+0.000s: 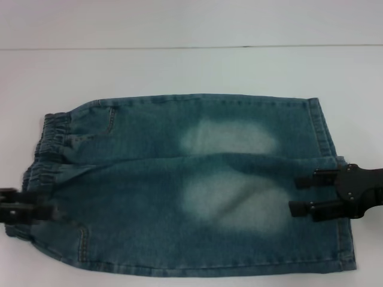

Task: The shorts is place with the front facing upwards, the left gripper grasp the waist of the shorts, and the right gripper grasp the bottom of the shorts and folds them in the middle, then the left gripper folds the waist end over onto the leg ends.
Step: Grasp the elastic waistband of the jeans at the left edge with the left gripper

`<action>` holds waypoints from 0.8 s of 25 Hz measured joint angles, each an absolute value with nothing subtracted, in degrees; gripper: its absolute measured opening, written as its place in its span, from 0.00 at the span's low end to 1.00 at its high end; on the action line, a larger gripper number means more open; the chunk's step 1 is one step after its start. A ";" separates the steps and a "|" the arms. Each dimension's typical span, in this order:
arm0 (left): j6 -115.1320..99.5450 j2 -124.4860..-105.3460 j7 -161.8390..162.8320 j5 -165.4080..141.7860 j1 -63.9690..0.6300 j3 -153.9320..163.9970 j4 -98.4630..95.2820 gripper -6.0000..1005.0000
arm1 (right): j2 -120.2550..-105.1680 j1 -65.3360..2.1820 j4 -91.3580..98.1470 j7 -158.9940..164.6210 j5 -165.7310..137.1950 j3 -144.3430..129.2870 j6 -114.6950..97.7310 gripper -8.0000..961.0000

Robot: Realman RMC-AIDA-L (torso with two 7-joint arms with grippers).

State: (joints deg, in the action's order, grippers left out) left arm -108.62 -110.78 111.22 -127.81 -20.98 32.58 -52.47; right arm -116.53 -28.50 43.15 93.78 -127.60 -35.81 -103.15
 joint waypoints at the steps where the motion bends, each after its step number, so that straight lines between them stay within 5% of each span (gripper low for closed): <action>1: -108.33 -110.46 111.36 -128.74 -20.65 31.33 -53.01 0.90 | -116.53 -28.52 43.15 93.78 -127.60 -35.92 -103.15 0.90; 7: -102.97 -110.36 111.44 -136.77 -19.60 28.97 -55.36 0.90 | -116.53 -28.62 43.15 93.77 -127.61 -35.74 -103.07 0.90; 20: -97.71 -114.10 111.48 -146.03 -20.85 29.42 -56.75 0.84 | -116.53 -28.59 43.15 93.75 -127.53 -35.72 -102.61 0.90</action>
